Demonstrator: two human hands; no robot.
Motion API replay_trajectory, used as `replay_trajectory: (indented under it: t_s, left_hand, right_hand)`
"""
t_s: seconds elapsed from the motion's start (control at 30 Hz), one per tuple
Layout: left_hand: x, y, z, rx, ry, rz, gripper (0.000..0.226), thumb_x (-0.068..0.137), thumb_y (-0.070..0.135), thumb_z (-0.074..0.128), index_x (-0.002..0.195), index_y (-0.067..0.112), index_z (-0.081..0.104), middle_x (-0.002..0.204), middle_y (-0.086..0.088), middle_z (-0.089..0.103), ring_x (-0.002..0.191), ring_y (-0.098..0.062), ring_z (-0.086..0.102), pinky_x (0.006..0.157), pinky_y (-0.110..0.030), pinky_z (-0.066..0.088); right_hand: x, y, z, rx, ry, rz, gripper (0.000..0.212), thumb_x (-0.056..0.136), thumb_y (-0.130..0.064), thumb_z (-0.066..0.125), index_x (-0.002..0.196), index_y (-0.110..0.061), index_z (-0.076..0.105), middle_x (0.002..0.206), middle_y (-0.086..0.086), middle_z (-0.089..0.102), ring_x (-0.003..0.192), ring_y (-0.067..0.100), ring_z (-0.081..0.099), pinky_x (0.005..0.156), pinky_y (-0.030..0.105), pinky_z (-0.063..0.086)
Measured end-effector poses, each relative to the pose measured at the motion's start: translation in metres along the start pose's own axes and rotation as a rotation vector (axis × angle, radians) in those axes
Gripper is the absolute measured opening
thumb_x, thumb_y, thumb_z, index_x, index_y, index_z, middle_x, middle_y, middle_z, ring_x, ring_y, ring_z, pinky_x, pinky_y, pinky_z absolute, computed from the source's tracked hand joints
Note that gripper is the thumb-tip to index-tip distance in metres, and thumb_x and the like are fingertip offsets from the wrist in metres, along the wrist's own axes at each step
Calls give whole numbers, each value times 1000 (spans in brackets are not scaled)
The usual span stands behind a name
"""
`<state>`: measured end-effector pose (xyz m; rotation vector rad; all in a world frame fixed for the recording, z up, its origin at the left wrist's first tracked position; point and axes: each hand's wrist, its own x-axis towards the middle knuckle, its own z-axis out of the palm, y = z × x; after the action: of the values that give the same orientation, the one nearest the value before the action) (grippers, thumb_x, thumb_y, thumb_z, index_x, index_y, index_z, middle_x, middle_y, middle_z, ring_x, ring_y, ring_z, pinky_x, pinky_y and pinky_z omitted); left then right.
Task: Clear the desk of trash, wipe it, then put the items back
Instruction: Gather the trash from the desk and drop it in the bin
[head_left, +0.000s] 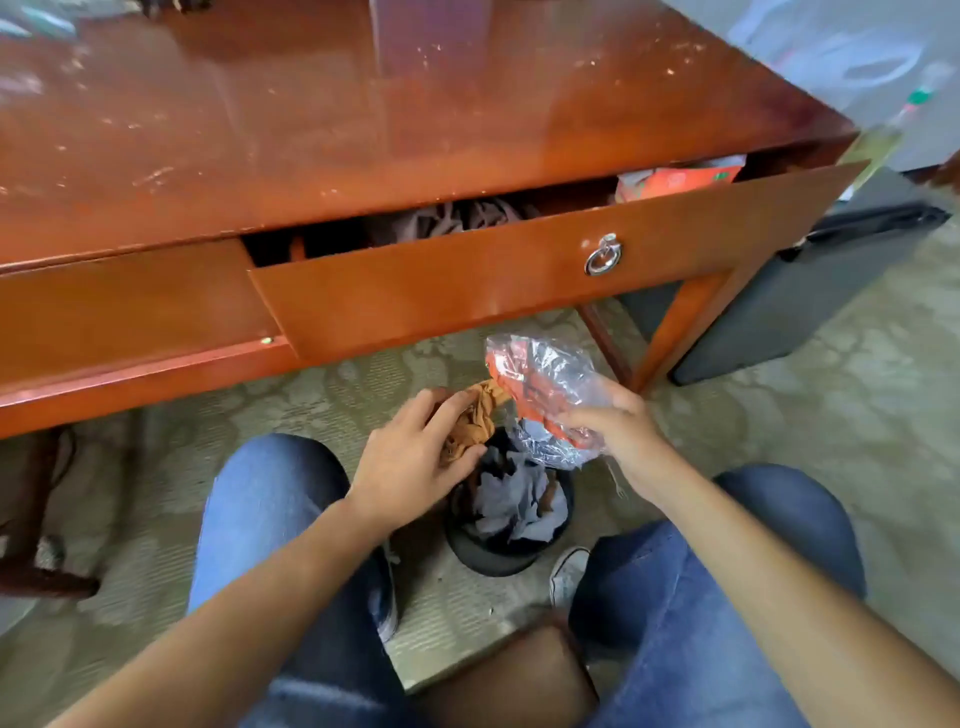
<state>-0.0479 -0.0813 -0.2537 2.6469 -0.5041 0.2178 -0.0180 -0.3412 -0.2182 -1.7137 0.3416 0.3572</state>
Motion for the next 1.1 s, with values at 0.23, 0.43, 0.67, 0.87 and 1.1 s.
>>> replay_trajectory:
  t_s: [0.23, 0.43, 0.67, 0.87, 1.1]
  left_hand:
    - [25, -18, 96, -35, -387, -280, 63, 97, 60, 56, 151, 38, 36, 140, 2, 46, 121, -32, 58, 91, -46, 54]
    - [11, -24, 171, -84, -628, -411, 73, 92, 49, 69, 150, 20, 36, 140, -10, 45, 122, -36, 56, 98, -47, 50]
    - [-3, -32, 229, -216, -854, -349, 76, 86, 41, 76, 143, 9, 36, 142, -16, 39, 135, -34, 41, 107, -43, 42]
    - [10, -36, 241, 349, -689, -281, 31, 87, 19, 75, 112, 9, 58, 109, -14, 59, 93, -32, 64, 73, -39, 52]
    - [17, -43, 257, -36, -798, -459, 36, 101, 21, 48, 137, 13, 48, 129, -17, 65, 118, -35, 64, 97, -43, 52]
  right_hand:
    - [66, 91, 27, -595, 44, 40, 30, 83, -53, 73, 100, -38, 54, 90, -6, 61, 82, 22, 63, 67, 35, 47]
    - [110, 176, 57, -944, -53, 128, 30, 88, -43, 70, 114, -32, 58, 110, 5, 69, 94, 33, 67, 79, 40, 59]
    - [111, 201, 72, -1197, -260, 173, 32, 98, -13, 55, 128, -14, 66, 125, 14, 68, 116, 34, 65, 89, 40, 54]
    - [139, 227, 84, -1271, -466, 298, 72, 99, -28, 50, 163, -17, 18, 166, 15, 17, 154, 38, 8, 125, 49, 8]
    - [141, 229, 89, -1295, -445, 222, 61, 94, -38, 57, 150, -18, 48, 166, 16, 11, 153, 36, 7, 123, 53, 10]
